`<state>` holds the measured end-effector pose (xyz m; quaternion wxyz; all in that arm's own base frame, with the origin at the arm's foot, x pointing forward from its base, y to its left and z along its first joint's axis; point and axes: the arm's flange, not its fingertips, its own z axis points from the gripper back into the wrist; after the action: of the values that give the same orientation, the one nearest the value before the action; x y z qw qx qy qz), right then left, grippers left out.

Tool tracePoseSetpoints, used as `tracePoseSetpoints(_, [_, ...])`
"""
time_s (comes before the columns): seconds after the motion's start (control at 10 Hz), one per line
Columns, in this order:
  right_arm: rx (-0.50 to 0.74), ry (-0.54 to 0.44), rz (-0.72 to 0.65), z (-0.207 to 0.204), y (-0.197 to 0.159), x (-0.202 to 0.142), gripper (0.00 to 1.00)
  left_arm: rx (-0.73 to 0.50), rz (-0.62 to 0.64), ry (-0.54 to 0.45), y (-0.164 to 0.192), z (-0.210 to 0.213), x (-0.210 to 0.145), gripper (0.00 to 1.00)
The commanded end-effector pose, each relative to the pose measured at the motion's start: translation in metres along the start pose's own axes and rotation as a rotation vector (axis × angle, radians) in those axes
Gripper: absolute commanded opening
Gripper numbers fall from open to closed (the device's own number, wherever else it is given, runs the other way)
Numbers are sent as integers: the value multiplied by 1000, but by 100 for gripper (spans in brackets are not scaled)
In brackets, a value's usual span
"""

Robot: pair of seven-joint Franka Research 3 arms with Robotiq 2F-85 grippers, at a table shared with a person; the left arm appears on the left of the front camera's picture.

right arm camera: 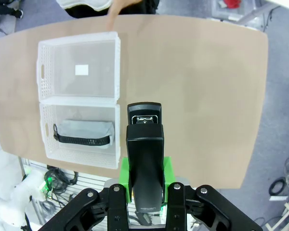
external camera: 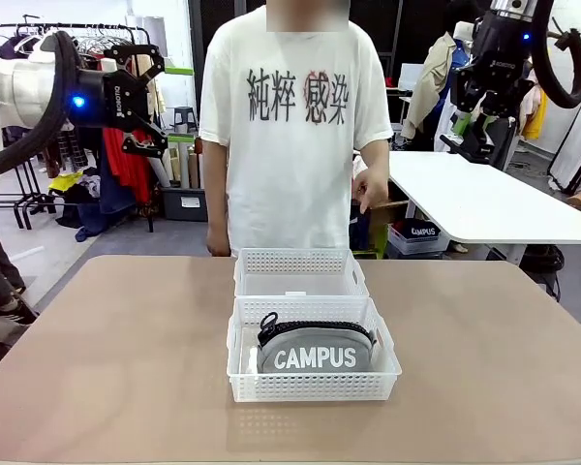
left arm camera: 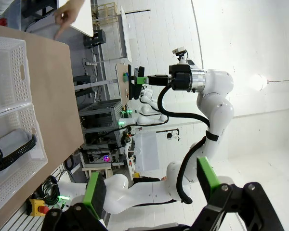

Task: Distribute items into two baskets.
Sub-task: Place the picked Stapler into the Organizing basket as instructed by the person.

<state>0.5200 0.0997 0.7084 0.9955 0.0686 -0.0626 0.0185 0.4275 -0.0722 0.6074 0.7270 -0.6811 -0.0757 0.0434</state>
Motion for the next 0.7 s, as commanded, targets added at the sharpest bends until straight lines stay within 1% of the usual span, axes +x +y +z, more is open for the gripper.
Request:
tracePoseSetpoints(0.0, [-5, -7, 2, 4, 1, -3, 0, -3, 3, -6, -1, 0, -1, 100])
tracePoseSetpoints(0.6, [-5, -7, 2, 4, 1, -3, 0, -3, 3, -6, -1, 0, -1, 100])
